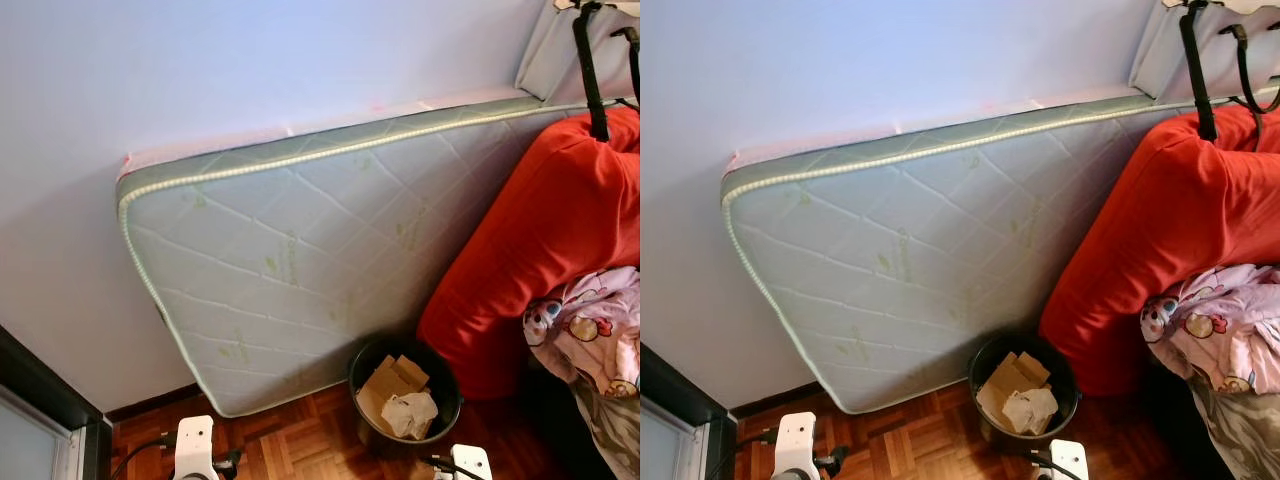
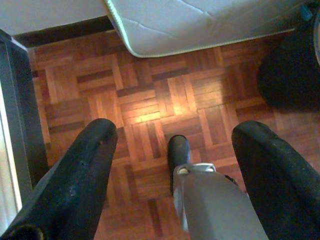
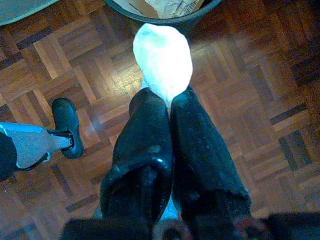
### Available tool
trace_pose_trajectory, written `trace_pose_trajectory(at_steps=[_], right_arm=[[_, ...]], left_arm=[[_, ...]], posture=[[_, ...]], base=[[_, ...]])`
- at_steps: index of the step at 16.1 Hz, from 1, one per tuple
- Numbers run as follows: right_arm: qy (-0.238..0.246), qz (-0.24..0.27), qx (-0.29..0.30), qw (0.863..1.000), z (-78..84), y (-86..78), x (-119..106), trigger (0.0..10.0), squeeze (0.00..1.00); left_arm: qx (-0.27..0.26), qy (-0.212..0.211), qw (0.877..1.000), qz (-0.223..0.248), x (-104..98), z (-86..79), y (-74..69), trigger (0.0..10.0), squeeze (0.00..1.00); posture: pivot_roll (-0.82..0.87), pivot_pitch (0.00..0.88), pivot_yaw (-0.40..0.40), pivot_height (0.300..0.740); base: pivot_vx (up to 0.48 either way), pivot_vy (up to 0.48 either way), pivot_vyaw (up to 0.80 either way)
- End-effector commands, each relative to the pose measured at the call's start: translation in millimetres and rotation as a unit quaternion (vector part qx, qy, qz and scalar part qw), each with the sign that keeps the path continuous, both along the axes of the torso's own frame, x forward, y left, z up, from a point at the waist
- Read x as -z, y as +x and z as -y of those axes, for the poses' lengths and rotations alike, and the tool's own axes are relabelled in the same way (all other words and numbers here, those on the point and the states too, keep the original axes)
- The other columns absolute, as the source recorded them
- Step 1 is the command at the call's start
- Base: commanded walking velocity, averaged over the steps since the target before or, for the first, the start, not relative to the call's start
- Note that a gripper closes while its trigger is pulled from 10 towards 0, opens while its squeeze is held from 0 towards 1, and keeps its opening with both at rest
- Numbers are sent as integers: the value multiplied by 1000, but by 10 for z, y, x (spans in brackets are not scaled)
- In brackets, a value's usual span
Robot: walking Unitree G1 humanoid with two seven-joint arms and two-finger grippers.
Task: Clean up the room
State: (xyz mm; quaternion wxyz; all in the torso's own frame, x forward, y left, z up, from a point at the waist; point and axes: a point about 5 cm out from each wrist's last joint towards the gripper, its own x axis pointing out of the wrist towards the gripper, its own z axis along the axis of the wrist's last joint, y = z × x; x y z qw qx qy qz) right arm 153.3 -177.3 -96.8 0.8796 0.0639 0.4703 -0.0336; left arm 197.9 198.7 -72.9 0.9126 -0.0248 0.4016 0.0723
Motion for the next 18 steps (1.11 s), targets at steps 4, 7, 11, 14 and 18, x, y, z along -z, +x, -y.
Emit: trace_pose_trajectory(at_steps=[4, 7, 11, 14, 18], right_arm=[[0, -1, 2, 1000, -14, -3, 3, 10000, 0], [3, -2, 0, 1000, -58, -2, 7, 10000, 0], [4, 0, -1, 1000, -68, 3, 5, 10000, 0], [4, 3, -3, 1000, -62, 12, 0, 10000, 0], [6, 4, -9, 1000, -61, 9, 0, 10000, 0]], left_arm=[[-2, -3, 1000, -2, 6, -9, -12, 10000, 0], [-1, -3, 1000, 1, 3, -1, -8, 10000, 0], [-1, -4, 1000, 0, 9, 2, -19, 10000, 0], [-2, -4, 1000, -2, 14, -1, -28, 10000, 0], [-2, -5, 1000, -2, 13, -7, -27, 10000, 0]], posture=[[31, 0, -17, 740], [30, 0, -17, 740], [32, 0, -19, 740], [31, 0, -19, 740], [31, 0, -19, 740]], base=[[298, 0, 0], [310, 0, 0], [311, 0, 0], [314, 0, 0], [312, 0, 0]])
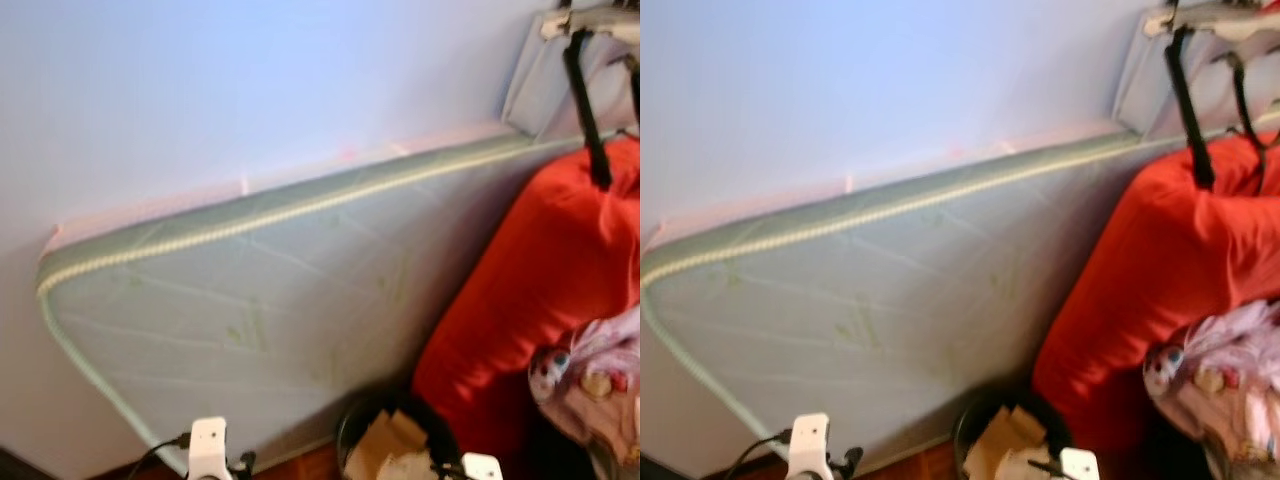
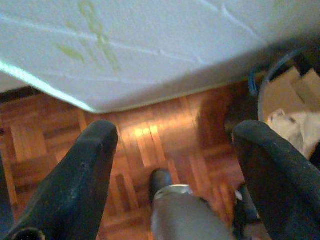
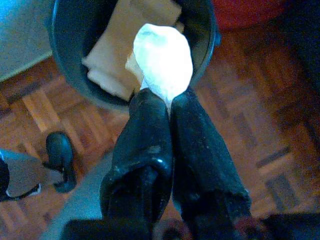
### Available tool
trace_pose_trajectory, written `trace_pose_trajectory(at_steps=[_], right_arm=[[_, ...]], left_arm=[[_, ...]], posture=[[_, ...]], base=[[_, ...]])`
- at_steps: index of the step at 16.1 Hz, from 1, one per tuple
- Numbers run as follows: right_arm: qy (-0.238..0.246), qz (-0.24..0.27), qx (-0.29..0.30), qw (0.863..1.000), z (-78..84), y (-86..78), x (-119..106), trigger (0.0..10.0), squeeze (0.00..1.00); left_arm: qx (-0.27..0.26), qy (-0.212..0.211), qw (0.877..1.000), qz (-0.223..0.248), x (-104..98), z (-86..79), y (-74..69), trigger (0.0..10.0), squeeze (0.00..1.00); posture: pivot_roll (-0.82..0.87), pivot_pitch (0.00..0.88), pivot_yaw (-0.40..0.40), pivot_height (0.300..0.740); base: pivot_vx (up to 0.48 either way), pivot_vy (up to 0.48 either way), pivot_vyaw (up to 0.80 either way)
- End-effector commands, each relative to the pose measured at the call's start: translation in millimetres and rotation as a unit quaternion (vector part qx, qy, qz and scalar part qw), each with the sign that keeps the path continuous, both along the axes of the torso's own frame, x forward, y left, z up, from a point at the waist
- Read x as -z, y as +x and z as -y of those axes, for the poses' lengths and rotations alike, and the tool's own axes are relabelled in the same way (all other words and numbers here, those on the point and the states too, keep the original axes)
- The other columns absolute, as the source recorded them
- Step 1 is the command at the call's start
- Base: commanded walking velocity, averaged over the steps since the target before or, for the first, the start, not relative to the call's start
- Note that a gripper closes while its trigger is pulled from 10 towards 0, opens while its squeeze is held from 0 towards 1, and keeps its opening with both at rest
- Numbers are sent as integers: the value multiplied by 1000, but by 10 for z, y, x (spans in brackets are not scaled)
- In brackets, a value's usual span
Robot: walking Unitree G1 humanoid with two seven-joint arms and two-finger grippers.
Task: Clean up the room
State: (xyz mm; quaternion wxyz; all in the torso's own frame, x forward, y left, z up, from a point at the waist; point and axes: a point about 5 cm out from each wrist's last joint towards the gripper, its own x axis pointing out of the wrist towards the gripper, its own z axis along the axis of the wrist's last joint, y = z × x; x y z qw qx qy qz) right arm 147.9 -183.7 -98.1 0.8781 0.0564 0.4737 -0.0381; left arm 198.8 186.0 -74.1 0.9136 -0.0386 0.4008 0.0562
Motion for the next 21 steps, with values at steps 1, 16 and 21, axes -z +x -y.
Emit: trace_pose_trajectory(at_steps=[1, 16, 21], right_arm=[[14, 9, -15, 1000, -127, 64, -13, 10000, 0], [53, 208, -8, 977, -278, 824, -477, 10000, 0], [40, 212, 0, 977, -200, 721, -435, 10000, 0]], left_arm=[[-13, 12, 1000, -3, -1, -136, -34, 10000, 0], [2, -1, 978, 210, -450, -181, 423, 10000, 0], [5, 1, 971, 238, -489, -172, 415, 10000, 0]], posture=[[31, 0, -20, 740], [37, 0, -22, 740], [29, 0, -25, 740]], base=[[311, 0, 0], [0, 0, 0], [0, 0, 0]])
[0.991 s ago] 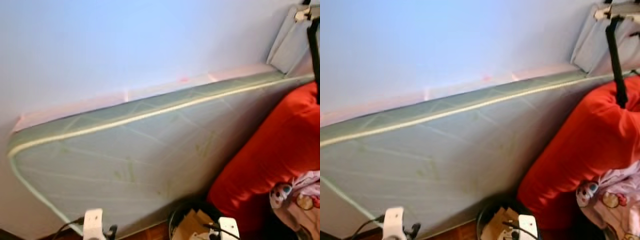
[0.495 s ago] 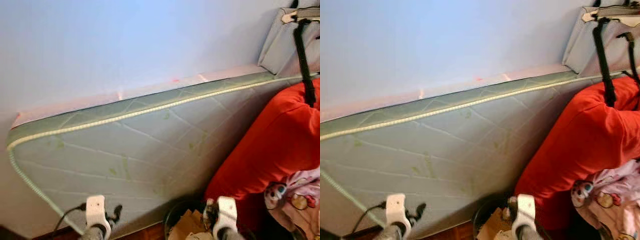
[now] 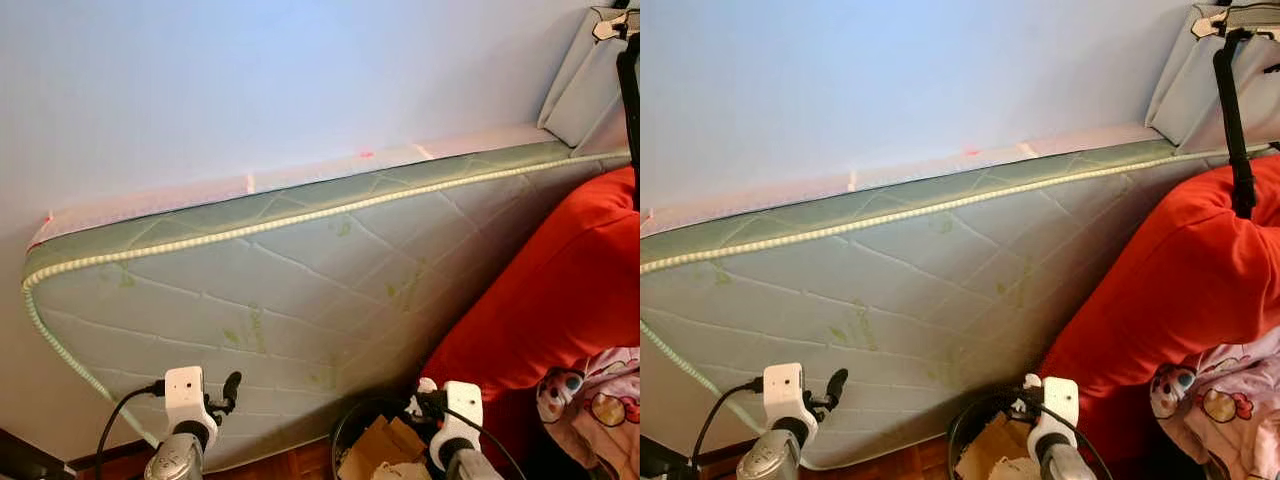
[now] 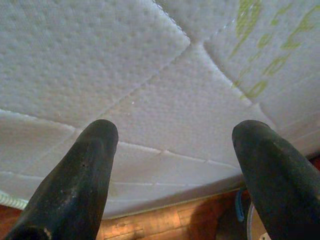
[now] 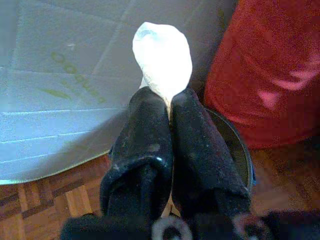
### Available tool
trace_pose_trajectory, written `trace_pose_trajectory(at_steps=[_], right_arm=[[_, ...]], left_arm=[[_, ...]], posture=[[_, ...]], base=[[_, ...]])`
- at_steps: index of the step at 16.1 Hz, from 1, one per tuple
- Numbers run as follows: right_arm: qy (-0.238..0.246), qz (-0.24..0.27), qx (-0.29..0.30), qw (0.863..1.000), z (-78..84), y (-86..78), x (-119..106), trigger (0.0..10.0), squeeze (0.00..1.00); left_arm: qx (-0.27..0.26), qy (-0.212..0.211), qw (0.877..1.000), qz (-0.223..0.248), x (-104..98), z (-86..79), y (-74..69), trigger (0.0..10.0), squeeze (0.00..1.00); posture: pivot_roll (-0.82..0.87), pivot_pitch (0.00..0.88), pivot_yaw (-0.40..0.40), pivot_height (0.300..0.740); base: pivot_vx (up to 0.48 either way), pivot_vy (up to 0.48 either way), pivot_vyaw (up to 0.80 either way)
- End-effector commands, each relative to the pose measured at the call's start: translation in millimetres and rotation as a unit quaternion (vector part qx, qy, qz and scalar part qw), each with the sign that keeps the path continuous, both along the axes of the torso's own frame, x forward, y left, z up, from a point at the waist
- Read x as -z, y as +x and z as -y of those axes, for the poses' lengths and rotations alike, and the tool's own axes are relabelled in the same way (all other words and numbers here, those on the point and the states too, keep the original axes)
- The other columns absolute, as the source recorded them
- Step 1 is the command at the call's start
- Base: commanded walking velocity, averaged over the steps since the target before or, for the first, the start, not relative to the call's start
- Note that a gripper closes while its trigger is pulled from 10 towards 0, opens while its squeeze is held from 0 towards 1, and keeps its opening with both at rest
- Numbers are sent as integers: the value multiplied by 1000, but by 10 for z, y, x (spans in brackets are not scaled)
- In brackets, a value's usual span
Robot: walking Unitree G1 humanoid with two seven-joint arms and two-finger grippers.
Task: Clean up the room
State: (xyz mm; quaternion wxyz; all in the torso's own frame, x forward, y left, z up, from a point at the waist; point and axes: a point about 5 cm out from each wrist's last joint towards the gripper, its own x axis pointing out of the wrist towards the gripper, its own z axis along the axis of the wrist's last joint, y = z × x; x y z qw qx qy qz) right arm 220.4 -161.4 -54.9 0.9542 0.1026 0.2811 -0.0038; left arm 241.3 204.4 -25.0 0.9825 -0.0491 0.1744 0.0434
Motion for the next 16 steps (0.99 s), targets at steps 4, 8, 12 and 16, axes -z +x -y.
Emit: trace_pose_trajectory(at_steps=[4, 8, 12, 16], right_arm=[[-20, 7, 6, 1000, 72, 28, -27, 10000, 0], [-25, 31, 19, 999, 120, 77, -83, 10000, 0], [-35, 44, 15, 998, 108, 124, -124, 10000, 0], [-40, 48, 5, 998, 80, 150, -142, 10000, 0]], left_arm=[[11, 4, 1000, 24, -58, 66, 40, 10000, 0], [28, 17, 999, 41, -77, 118, 3, 10000, 0], [34, 23, 997, 59, -144, 169, 5, 10000, 0], [34, 21, 997, 63, -172, 200, 4, 10000, 0]], posture=[[23, 0, -29, 725], [25, 0, -34, 692], [22, 0, -37, 692], [21, 0, -40, 667]], base=[[0, 0, 0], [0, 0, 0], [0, 0, 0], [0, 0, 0]])
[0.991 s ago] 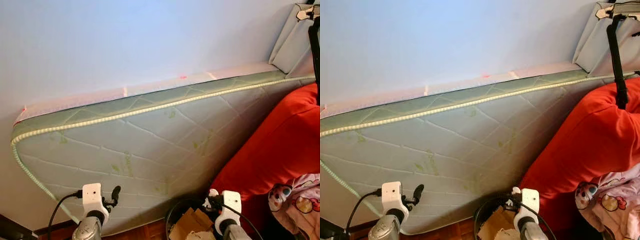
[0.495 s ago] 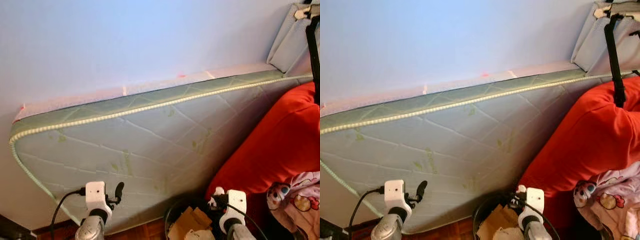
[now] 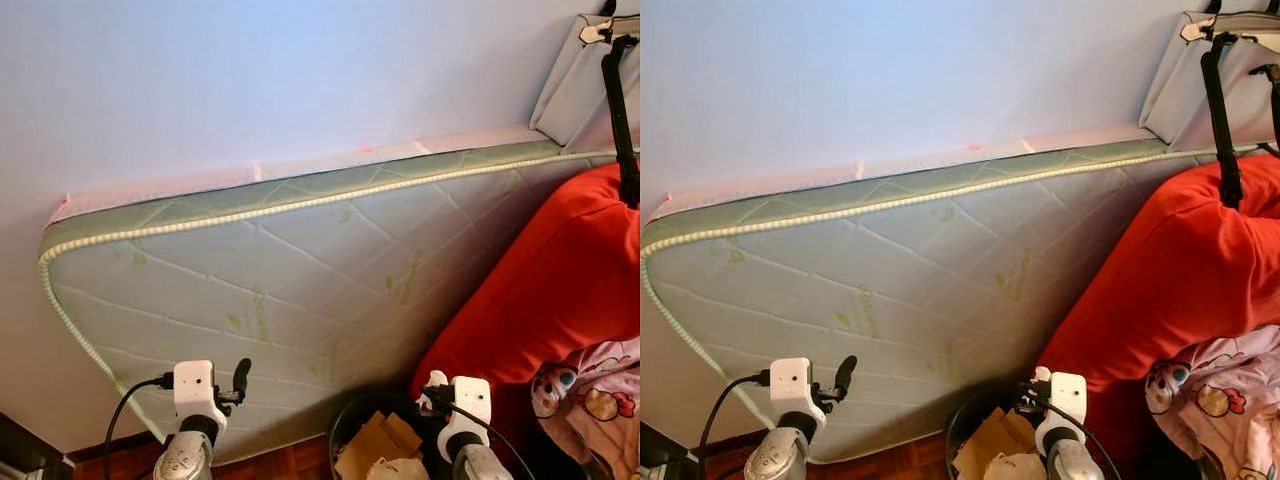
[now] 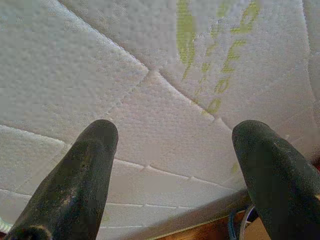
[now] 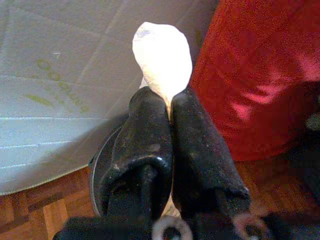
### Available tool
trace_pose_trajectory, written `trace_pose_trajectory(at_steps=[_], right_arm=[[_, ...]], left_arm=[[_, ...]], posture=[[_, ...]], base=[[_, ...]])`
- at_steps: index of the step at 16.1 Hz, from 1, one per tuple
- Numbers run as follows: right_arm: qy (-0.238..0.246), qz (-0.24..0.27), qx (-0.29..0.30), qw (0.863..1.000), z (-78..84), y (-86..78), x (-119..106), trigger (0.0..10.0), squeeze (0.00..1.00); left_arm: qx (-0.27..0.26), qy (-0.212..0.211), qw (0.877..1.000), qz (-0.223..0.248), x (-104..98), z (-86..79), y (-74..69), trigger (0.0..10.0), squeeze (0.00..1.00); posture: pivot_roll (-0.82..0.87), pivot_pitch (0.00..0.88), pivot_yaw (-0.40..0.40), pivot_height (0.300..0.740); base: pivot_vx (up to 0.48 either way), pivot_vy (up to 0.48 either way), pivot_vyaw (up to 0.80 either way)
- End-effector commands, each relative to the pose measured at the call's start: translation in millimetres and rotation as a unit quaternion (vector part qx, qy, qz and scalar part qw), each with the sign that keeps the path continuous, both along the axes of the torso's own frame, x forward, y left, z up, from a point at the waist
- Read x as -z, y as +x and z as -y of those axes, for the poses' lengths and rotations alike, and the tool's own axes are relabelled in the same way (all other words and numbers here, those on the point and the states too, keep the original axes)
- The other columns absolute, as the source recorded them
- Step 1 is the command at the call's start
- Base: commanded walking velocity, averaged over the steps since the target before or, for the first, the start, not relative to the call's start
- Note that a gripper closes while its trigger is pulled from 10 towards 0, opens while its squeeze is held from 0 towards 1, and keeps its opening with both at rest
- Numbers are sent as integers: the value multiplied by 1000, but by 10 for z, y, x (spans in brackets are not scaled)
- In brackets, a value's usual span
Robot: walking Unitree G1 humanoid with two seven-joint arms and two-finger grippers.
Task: Clean up the room
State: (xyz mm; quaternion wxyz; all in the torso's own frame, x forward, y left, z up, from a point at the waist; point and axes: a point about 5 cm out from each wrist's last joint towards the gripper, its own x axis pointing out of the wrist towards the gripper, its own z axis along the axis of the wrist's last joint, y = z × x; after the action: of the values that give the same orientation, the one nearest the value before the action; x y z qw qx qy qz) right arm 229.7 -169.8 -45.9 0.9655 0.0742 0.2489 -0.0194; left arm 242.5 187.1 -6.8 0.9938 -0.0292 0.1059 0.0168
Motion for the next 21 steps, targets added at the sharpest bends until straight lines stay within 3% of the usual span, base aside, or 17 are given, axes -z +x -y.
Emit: trace_pose_trajectory(at_steps=[1, 18, 21], right_arm=[[-3, 31, -5, 999, -8, 64, -74, 10000, 0], [5, 29, -37, 999, -172, 111, -91, 10000, 0], [2, 9, -42, 999, -186, 119, -69, 10000, 0]], left_arm=[[7, 3, 1000, -6, 7, 30, -9, 10000, 0], [9, 1, 1000, -25, 5, 32, -45, 10000, 0], [7, 0, 1000, -27, 6, 27, -46, 10000, 0]], posture=[[22, 0, -41, 662], [31, 0, -43, 662], [36, 0, -45, 647]], base=[[0, 0, 0], [0, 0, 0], [0, 0, 0]])
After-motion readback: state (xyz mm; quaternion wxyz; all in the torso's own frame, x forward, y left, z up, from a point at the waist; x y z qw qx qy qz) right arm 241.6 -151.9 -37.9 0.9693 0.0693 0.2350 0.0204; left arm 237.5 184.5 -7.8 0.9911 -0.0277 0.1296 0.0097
